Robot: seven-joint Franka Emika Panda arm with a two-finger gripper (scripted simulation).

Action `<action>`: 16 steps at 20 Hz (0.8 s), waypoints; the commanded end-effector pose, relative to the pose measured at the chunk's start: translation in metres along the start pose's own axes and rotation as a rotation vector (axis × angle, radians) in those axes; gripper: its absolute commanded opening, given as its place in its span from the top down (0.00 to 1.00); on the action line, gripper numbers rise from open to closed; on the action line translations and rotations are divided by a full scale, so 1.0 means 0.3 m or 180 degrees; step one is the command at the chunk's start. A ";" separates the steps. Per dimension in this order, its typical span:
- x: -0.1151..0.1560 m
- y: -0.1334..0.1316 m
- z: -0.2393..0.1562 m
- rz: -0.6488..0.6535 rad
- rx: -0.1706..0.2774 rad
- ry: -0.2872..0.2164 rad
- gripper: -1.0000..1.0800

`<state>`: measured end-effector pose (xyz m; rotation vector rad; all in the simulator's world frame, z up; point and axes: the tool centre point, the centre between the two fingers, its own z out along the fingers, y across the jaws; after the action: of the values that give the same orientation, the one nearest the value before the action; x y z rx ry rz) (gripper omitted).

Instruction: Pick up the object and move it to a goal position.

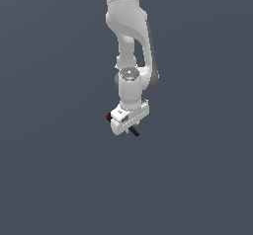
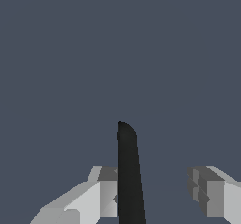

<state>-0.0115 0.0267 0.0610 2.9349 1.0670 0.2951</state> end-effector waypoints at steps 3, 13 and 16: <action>0.009 -0.025 0.023 -0.0261 -0.0016 0.0118 0.38; 0.013 -0.042 0.037 -0.0414 -0.0024 0.0189 0.38; 0.014 -0.042 0.050 -0.0416 -0.0025 0.0190 0.38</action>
<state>-0.0139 0.0396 0.0481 2.8497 1.2542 0.3858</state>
